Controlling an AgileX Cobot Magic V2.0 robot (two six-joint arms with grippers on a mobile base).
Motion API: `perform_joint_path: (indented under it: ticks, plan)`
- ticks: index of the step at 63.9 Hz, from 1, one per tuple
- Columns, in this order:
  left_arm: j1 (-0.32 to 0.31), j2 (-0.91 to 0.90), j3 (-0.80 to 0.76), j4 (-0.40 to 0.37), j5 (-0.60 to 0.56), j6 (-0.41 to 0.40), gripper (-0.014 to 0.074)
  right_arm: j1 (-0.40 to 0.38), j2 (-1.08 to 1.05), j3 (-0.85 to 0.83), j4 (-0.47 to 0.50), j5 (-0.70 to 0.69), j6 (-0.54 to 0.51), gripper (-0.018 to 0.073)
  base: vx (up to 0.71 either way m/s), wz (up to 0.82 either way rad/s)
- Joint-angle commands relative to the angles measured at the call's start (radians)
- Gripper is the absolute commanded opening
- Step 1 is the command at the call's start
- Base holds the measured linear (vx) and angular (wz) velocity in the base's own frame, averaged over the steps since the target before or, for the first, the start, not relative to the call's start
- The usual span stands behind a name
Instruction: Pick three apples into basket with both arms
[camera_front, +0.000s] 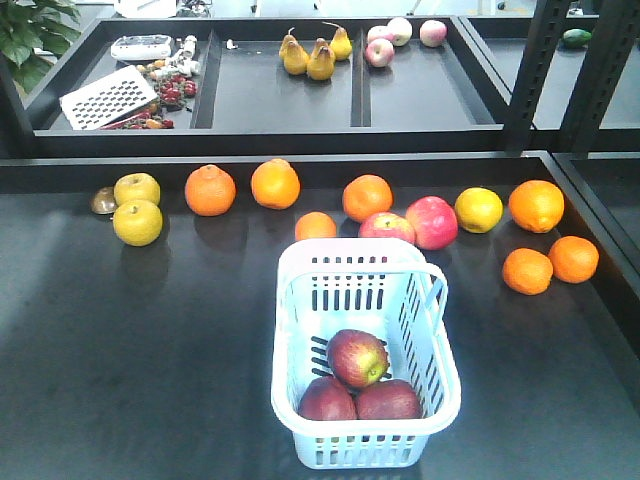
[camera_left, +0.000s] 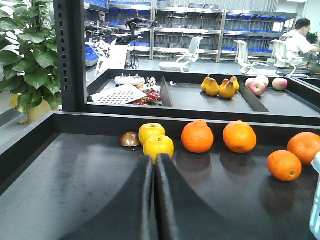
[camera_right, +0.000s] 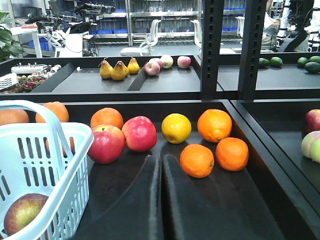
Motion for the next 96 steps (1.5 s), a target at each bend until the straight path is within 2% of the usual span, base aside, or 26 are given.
perform_joint_path:
  ticks: [1,96]
  plan:
    - [0.000,-0.016,0.009,-0.001,-0.069,-0.008,-0.0006,-0.003,-0.014,0.013,-0.011,-0.078,-0.008,-0.0004,0.00,0.00]
    - [0.000,-0.016,0.009,-0.001,-0.069,-0.008,-0.0006,-0.003,-0.014,0.013,-0.011,-0.078,-0.008,-0.0004,0.00,0.00]
